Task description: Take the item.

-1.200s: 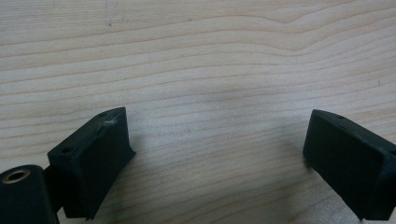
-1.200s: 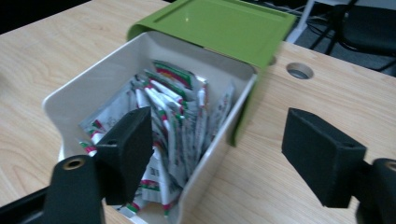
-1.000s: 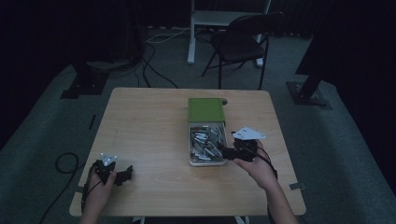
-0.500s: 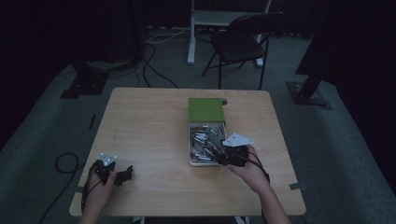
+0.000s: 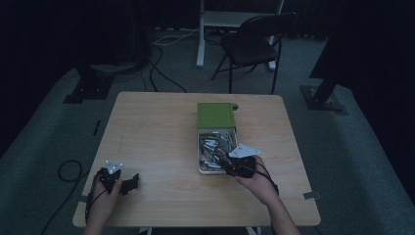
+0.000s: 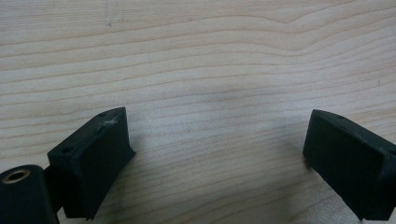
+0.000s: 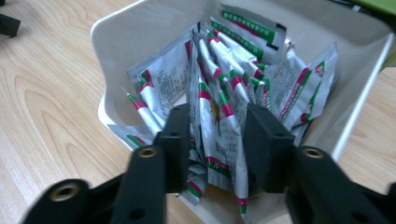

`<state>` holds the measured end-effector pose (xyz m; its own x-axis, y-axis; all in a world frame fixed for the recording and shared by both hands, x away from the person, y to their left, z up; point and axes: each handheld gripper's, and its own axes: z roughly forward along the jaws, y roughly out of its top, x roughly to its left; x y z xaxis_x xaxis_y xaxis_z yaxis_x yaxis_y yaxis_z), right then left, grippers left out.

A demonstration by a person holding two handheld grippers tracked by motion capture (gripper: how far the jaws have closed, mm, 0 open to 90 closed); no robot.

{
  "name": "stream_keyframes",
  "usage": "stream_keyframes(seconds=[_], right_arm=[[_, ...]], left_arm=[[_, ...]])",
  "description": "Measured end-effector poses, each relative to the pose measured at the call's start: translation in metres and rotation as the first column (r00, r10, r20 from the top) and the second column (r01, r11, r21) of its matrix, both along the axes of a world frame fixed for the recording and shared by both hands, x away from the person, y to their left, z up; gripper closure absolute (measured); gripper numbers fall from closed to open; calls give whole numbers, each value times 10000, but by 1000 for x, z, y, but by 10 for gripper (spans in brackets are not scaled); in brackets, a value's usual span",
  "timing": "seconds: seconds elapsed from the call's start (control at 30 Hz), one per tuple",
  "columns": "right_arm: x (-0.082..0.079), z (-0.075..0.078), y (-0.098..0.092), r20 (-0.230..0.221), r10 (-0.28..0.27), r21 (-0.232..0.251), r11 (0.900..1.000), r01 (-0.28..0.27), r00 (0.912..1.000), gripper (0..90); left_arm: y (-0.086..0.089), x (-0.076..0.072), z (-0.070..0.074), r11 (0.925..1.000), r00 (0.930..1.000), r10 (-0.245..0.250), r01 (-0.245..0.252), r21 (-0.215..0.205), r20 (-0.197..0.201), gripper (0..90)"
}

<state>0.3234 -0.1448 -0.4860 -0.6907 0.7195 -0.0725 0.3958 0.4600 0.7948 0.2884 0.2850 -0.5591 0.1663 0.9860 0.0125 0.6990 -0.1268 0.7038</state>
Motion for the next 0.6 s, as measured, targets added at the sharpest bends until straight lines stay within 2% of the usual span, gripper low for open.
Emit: stream_keyframes(seconds=[0.03,0.07,0.4,0.6], right_arm=[[0,0,0,0,0,0,10000,0,10000,671],[0,-1,0,-61,13,7,10000,-13,10000,724],[3,-11,2,-207,-212,-206,9996,208,9996,736],[3,-13,4,-79,-264,-373,9990,261,9996,756]], left_arm=[[0,0,0,10000,10000,2,-2,-1,1,81],[0,0,0,10000,10000,2,-2,-3,2,80],[0,0,0,10000,10000,2,-2,-3,3,80],[0,0,0,10000,10000,-1,1,2,-2,80]])
